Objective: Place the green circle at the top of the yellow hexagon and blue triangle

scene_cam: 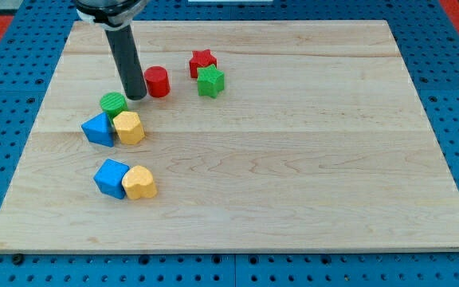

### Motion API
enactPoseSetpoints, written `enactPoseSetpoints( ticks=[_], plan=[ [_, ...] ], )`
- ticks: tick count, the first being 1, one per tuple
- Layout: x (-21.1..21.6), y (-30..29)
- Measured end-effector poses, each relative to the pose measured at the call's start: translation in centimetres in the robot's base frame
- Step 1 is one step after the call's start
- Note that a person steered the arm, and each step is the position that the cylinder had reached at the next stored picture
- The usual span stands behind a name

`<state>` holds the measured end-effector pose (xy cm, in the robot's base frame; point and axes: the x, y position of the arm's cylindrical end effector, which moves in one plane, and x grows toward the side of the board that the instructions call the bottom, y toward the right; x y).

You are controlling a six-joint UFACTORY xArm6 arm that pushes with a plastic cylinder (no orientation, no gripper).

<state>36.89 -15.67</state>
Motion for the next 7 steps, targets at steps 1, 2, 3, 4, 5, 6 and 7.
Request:
enactPoseSetpoints(
  ticks=[1,2,3,4,5,6,7],
  plan=[
    [0.0,-4.9],
    [0.1,-6.0],
    [0.1,-6.0],
    [0.2,-5.3],
    [0.5,-2.4],
    [0.9,-1.0],
    [1.5,-1.6]
  ],
)
